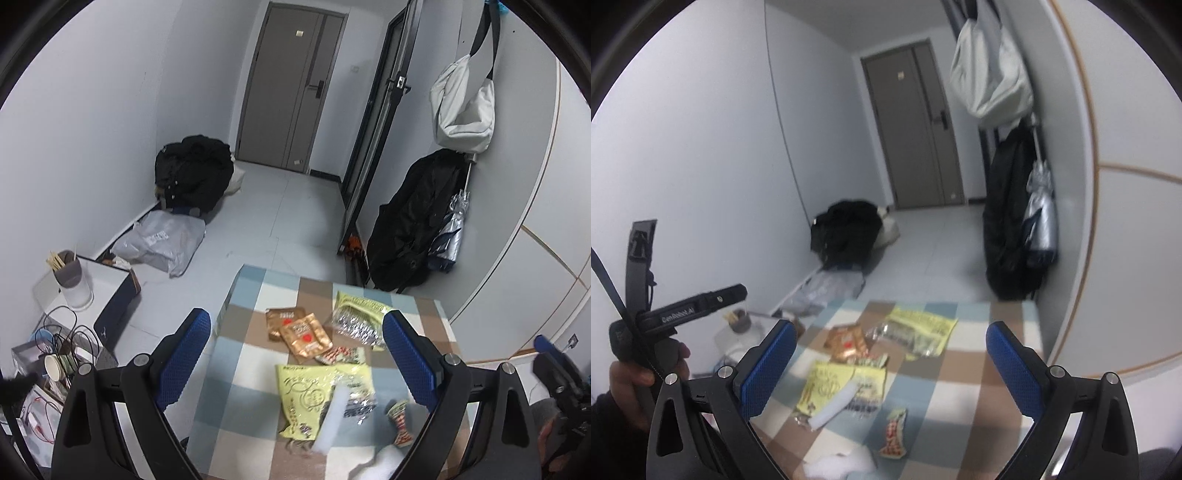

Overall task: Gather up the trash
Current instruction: 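Move both tools back from the bin toward the table, then lower the right gripper onto the red-white wrapper and close it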

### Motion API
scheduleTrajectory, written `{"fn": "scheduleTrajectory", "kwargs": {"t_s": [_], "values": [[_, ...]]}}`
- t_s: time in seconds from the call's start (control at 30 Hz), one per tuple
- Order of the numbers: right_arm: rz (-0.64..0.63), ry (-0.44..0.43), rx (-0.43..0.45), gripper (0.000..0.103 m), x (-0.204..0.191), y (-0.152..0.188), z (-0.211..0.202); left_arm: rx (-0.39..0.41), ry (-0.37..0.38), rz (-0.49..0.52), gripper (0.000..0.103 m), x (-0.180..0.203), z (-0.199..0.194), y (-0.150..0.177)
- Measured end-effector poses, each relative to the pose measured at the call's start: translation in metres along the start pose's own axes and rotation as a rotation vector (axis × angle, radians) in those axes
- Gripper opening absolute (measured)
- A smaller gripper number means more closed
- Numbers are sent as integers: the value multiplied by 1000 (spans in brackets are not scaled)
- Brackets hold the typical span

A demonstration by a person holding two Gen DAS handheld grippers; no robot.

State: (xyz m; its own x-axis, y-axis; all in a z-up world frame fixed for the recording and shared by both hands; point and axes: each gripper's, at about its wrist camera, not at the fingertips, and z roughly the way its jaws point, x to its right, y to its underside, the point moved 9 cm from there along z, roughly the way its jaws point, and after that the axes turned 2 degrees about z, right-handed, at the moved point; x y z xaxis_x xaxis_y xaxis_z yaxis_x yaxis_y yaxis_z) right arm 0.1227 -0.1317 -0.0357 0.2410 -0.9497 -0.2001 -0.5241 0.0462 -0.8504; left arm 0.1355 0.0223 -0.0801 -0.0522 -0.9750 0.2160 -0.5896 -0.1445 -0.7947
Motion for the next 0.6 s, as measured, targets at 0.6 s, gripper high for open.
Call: {"fn": "scheduleTrajectory", "kwargs": {"t_s": [0.6], "values": [[-4,40,-401,88,9,104,86,-107,15,-32,93,-30,11,20]]}}
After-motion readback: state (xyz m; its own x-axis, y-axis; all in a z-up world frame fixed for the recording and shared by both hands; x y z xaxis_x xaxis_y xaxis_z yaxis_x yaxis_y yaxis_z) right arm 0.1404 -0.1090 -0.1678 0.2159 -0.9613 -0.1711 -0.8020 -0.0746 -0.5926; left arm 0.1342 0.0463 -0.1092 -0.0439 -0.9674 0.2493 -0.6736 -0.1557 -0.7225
